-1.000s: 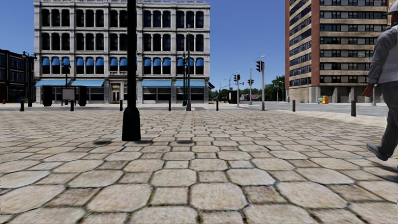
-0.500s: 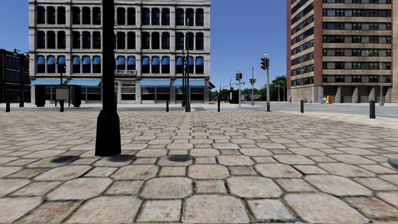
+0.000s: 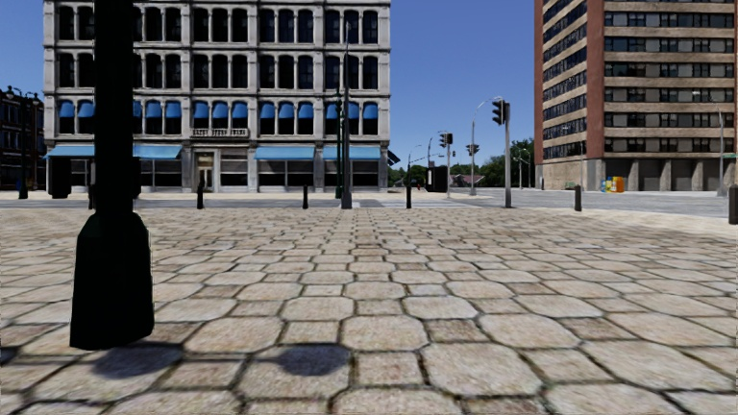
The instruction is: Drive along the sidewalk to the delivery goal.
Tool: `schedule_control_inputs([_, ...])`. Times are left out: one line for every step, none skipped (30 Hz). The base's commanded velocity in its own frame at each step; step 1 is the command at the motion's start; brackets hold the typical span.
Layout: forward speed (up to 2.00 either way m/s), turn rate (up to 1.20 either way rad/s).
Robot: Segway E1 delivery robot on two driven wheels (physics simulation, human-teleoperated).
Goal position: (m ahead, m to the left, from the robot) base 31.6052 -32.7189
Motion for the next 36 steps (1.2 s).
schedule_control_inputs([2.0,0.0])
schedule_control_inputs([2.0,0.0])
schedule_control_inputs([2.0,0.0])
schedule_control_inputs([2.0,0.0])
schedule_control_inputs([2.0,0.0])
schedule_control_inputs([2.0,0.0])
schedule_control_inputs([2.0,0.0])
schedule_control_inputs([2.0,0.0])
schedule_control_inputs([2.0,0.0])
schedule_control_inputs([2.0,0.0])
schedule_control_inputs([2.0,0.0])
schedule_control_inputs([2.0,0.0])
schedule_control_inputs([2.0,0.0])
schedule_control_inputs([2.0,0.0])
schedule_control_inputs([2.0,0.0])
schedule_control_inputs([2.0,0.0])
schedule_control_inputs([2.0,0.0])
schedule_control_inputs([2.0,0.0])
schedule_control_inputs([2.0,0.0])
schedule_control_inputs([2.0,0.0])
schedule_control_inputs([2.0,0.0])
schedule_control_inputs([2.0,0.0])
schedule_control_inputs([2.0,0.0])
schedule_control_inputs([2.0,0.0])
schedule_control_inputs([2.0,0.0])
schedule_control_inputs([2.0,0.0])
schedule_control_inputs([2.0,0.0])
schedule_control_inputs([2.0,0.0])
schedule_control_inputs([2.0,0.0])
schedule_control_inputs([2.0,0.0])
schedule_control_inputs([2.0,0.0])
schedule_control_inputs([2.0,0.0])
schedule_control_inputs([2.0,0.0])
schedule_control_inputs([2.0,0.0])
schedule_control_inputs([2.0,0.0])
schedule_control_inputs([2.0,0.0])
